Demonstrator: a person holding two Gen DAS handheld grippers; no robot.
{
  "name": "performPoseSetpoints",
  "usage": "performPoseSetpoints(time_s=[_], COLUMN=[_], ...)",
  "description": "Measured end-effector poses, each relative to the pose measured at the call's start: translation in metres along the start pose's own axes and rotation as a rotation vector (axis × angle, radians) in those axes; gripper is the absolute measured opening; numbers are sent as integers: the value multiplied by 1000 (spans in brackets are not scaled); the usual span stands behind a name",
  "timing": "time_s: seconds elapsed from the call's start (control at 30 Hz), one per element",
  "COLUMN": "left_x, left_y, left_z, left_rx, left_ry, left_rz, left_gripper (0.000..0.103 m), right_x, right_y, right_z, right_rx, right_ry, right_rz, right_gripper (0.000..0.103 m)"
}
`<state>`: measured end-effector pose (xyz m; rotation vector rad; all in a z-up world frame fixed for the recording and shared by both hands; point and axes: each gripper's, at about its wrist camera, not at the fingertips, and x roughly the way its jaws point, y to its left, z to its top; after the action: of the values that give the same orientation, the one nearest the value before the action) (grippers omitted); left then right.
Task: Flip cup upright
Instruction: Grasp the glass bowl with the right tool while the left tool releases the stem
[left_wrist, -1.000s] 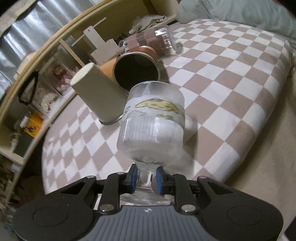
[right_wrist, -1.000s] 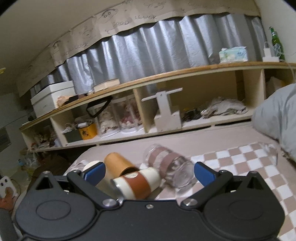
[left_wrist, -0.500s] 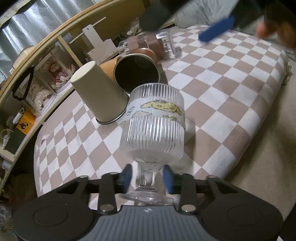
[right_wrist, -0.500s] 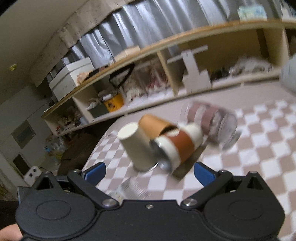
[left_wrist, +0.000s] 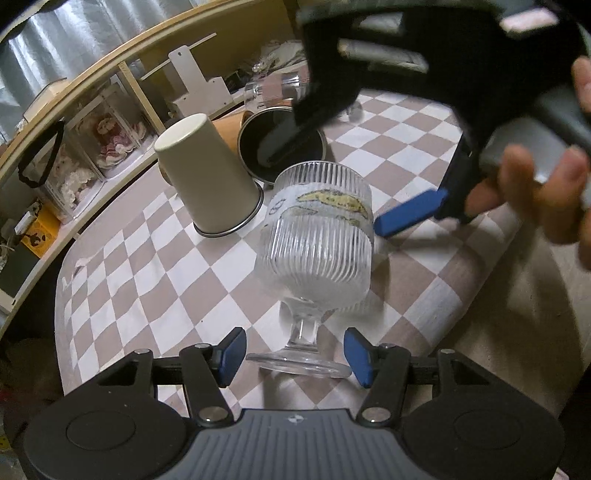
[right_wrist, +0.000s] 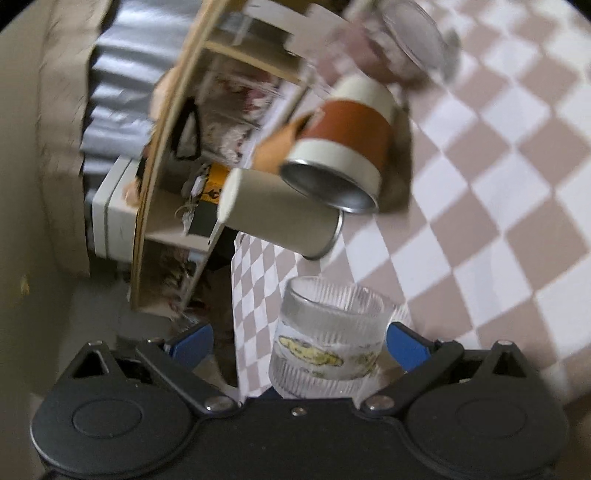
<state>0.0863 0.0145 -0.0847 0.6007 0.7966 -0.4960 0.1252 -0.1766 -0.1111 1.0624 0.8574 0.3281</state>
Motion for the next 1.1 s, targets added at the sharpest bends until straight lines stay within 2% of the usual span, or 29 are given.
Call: performPoseSetpoints(time_s=[0.2,0.3,0.43,0.47,0.67,0.87,1.1], left_x=[0,0,2,2,2,-1,-8], left_y=[-1,0,-1,-1,-2,-5,-9], left_z=[-2,-1,0,0,6,14,19], left_rx=[11,4,-5,-2,-24,-71,-92], left_ry=[1,1,6,5,-36,-116,-206], left_rz=[-20,-23,-16,-14,-14,-40,-59], left_gripper=[59,59,59,58,58,64,68], right_x=[22,24,29,28,20,-4,-37], right_y=[-17,-18,-18,-16,2,37,57], right_z=[-3,-1,3,4,8,6,8], right_rx=[133,140,145,121,-43,-320,-552], right_ry=[-1,-10,11,21,46,-14,-97], right_rz=[-22,-16,-32,-47,-54,-117,-236], right_gripper=[95,94,79,74,74,73,73])
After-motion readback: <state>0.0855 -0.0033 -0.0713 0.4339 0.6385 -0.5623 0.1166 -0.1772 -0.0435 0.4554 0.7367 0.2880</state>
